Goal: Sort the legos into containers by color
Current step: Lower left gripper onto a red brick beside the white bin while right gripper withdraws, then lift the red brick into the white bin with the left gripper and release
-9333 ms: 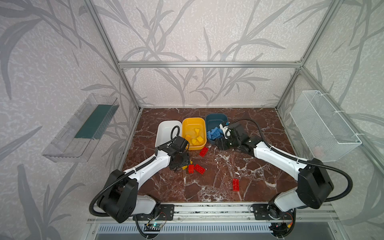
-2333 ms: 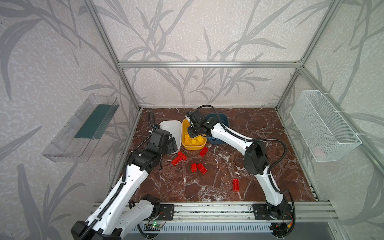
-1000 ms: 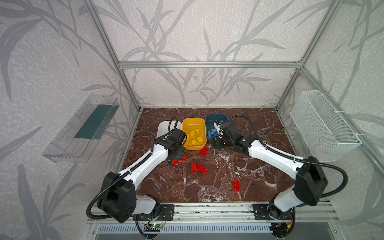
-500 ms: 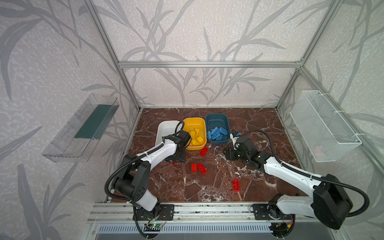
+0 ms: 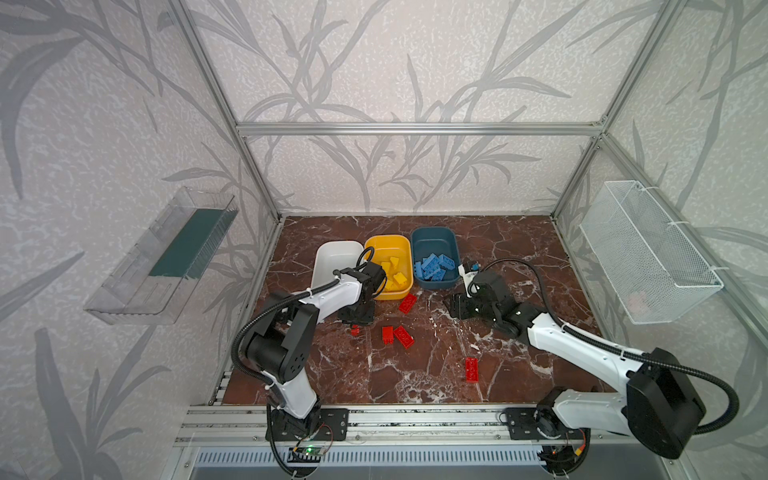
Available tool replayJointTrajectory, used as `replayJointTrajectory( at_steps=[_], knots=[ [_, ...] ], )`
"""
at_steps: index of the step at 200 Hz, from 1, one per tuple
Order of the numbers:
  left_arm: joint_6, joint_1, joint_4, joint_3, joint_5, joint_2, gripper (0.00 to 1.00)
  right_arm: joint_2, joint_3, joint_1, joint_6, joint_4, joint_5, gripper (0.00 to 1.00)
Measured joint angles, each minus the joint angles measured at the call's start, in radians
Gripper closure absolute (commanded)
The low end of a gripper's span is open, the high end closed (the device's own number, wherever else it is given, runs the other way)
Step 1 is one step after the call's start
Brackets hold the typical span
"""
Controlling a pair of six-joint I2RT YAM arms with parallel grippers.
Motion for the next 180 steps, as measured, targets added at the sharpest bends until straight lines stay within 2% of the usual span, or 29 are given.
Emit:
replayJointTrajectory(
  at_steps=[25, 77, 134, 180],
  knots=[
    [0.002, 0.000, 0.000, 0.010, 0.012, 0.002, 0.80, 0.000, 0.000, -0.001, 0.000, 0.001, 0.000, 0.31],
    [-0.001, 0.000, 0.008, 0.010, 0.046, -0.013, 0.81, 0.001, -0.012, -0.001, -0.001, 0.028, -0.017, 0.31],
    [-0.023, 0.000, -0.019, 0.014, 0.084, -0.210, 0.81, 0.002, -0.044, -0.002, -0.001, 0.079, -0.052, 0.31],
    [-0.027, 0.044, -0.061, 0.134, 0.092, -0.302, 0.80, 0.011, -0.049, 0.005, -0.001, 0.112, -0.072, 0.31]
  ],
)
